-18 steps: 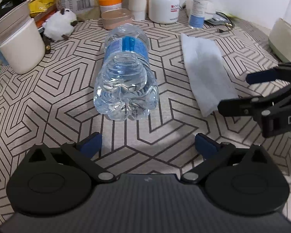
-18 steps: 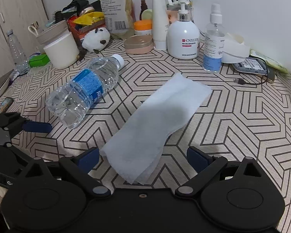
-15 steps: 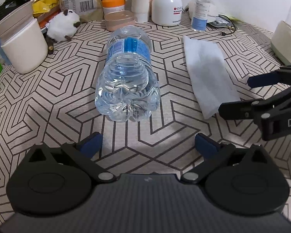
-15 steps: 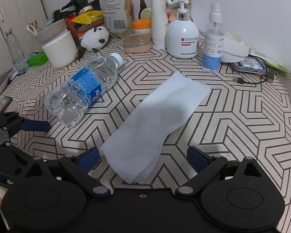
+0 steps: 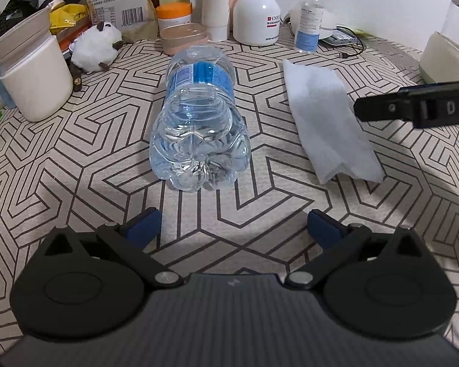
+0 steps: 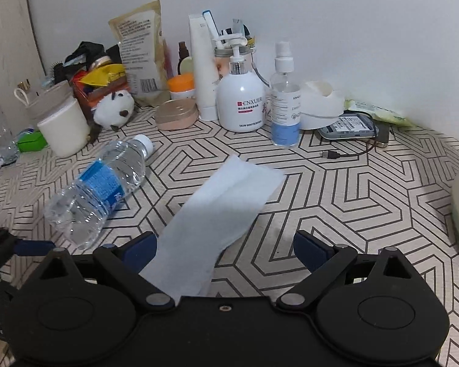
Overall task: Clean container
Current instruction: 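Move the right gripper over the white wipe and lower toward it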
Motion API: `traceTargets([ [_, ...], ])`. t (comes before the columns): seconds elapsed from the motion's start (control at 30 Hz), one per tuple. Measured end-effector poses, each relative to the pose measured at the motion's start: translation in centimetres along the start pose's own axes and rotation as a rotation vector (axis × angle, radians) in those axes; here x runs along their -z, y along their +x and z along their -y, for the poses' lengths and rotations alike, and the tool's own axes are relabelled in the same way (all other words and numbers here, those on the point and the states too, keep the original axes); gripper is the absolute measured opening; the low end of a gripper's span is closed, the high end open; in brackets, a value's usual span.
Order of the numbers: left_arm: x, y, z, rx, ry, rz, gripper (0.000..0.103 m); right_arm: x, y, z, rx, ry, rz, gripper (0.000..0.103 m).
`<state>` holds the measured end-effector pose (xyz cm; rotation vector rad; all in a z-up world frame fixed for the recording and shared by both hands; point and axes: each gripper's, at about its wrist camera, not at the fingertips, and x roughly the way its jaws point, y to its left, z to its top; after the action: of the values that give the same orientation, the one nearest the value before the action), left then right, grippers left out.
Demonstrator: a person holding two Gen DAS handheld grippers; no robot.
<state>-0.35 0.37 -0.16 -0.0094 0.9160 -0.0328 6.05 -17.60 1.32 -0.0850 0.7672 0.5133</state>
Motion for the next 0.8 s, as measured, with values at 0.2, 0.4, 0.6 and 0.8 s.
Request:
traceTargets([
  [0.2,0.4,0.0,0.1,0.013,0.022,-0.004,0.103,0.8,0.0,0.7,-0.016,0.013,-0.012,0.086],
  [0.4,0.3,0.0,0.3,0.004,0.011,-0.008,0.103,1.4,0.5,1.2,-0.064,0.038,-0.034,0.076],
  [0.6,0.4,-0.1,0.4,0.003,0.009,0.0,0.103,1.4,0.4,0.0,-0.048,0.002,-0.016,0.077],
  [0.8,0.6,-0.1,0.4,-0.002,0.006,0.019,0.103,1.7,1.3,-0.7,-0.008,-0.027,-0.015,0.079],
])
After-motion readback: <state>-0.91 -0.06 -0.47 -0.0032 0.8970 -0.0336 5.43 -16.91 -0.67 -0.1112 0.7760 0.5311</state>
